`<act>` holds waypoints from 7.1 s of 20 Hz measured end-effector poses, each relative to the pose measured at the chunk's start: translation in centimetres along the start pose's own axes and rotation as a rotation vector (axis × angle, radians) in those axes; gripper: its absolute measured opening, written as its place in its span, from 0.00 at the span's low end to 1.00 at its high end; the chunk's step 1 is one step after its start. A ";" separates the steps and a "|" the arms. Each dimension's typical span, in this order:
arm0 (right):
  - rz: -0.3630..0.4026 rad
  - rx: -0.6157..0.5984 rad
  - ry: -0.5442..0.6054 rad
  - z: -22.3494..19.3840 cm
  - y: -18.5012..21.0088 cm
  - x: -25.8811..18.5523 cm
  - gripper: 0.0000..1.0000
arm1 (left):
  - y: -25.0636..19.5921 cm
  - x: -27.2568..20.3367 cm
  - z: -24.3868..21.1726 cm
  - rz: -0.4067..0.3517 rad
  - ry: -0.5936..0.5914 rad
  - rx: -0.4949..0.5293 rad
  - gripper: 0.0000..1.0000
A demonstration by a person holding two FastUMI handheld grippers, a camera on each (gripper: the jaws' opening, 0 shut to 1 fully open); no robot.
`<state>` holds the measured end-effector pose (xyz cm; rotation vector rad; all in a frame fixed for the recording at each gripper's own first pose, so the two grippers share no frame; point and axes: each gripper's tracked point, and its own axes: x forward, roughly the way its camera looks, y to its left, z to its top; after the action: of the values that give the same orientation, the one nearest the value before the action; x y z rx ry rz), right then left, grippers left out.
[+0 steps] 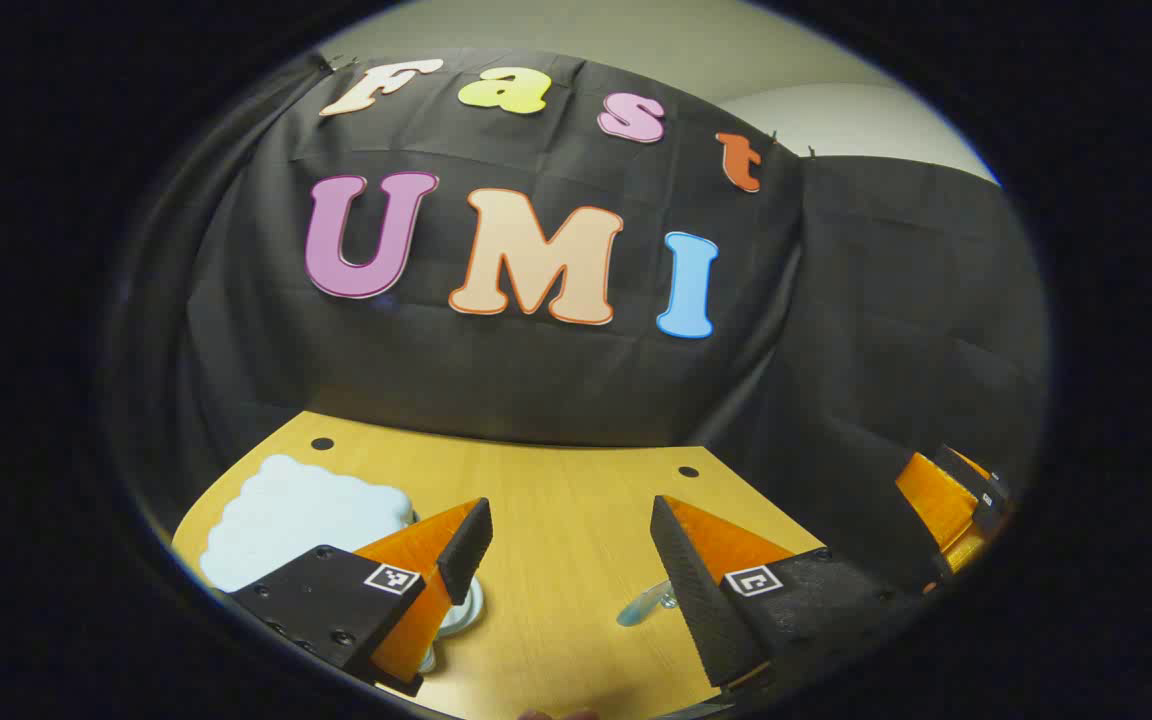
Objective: First open the suitcase, pack the skin care products into it, and then close the suitcase.
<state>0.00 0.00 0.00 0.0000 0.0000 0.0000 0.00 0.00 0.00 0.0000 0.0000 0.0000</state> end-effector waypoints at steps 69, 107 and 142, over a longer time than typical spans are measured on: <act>0.086 0.108 0.244 -9.0 -4.7 2.5 0.98 | 10.7 8.4 -8.7 0.217 0.814 -0.356 0.06; 0.173 -0.008 0.166 -6.2 14.1 3.9 0.98 | 54.1 -13.4 -11.6 0.620 0.658 -0.256 0.02; 0.393 -0.006 0.438 -22.7 2.7 9.4 0.98 | -2.7 3.7 -19.1 -0.073 0.431 -0.053 0.96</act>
<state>9.41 2.73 -22.66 -0.0064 0.4376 0.3932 3.72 -2.72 -19.12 -0.0531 0.4308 -0.0730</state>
